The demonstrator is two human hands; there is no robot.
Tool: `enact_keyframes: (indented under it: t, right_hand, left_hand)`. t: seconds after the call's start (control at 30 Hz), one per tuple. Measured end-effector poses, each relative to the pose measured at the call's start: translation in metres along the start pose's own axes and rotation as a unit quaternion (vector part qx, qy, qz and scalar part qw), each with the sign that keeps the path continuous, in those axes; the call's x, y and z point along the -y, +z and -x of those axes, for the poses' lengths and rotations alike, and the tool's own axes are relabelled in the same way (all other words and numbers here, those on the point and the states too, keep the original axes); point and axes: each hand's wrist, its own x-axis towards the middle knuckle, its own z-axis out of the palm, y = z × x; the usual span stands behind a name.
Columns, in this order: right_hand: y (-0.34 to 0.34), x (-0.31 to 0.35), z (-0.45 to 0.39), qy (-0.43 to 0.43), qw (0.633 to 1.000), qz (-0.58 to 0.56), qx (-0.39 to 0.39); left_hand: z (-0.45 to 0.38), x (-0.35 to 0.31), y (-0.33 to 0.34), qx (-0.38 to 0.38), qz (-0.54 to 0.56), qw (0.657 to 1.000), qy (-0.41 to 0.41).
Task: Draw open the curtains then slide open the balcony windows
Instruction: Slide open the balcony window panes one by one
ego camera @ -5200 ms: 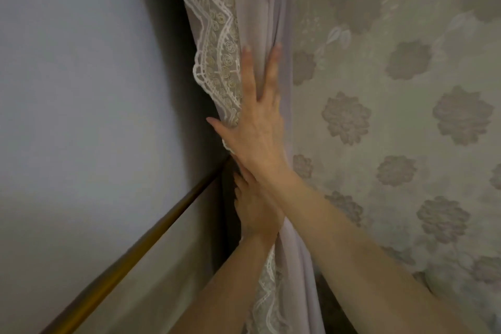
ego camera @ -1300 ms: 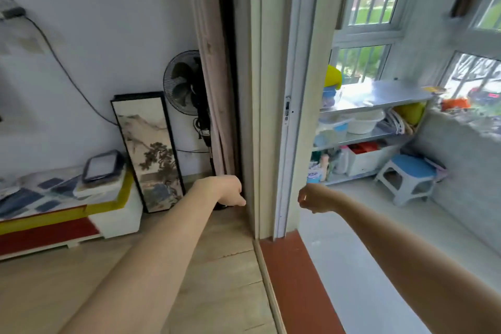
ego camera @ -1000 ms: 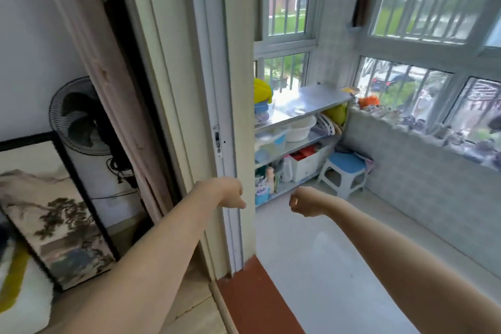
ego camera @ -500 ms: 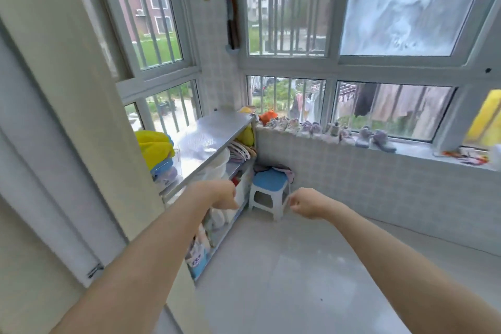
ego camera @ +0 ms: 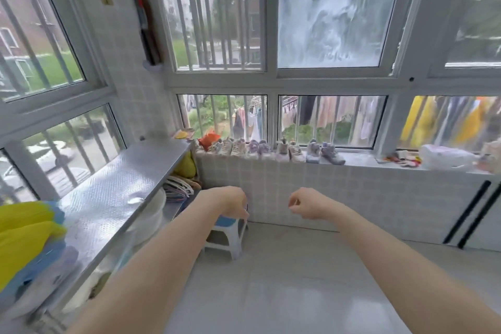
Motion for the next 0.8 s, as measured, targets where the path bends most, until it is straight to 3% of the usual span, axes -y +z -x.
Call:
enact_keyframes:
  t: [0.13, 0.27, 0.6, 0.8]
  right_hand:
    - [-0.045, -0.025, -0.071, -0.002, 1.0, 0.001, 0.001]
    - [-0.086, -0.046, -0.139, -0.011, 1.0, -0.007, -0.022]
    - [-0.136, -0.088, -0.287, 0.016, 0.998, -0.011, -0.052]
    - [-0.182, -0.104, -0.38, 0.052, 0.994, -0.039, -0.093]
  left_hand:
    - [-0.074, 0.021, -0.048, 0.004, 0.003, 1.0, -0.023]
    - [-0.138, 0.039, -0.095, -0.04, 0.015, 0.999, -0.03]
    - [-0.301, 0.073, -0.176, -0.045, -0.004, 0.999, 0.011]
    - [-0.401, 0.101, -0.258, -0.076, -0.012, 0.996, 0.048]
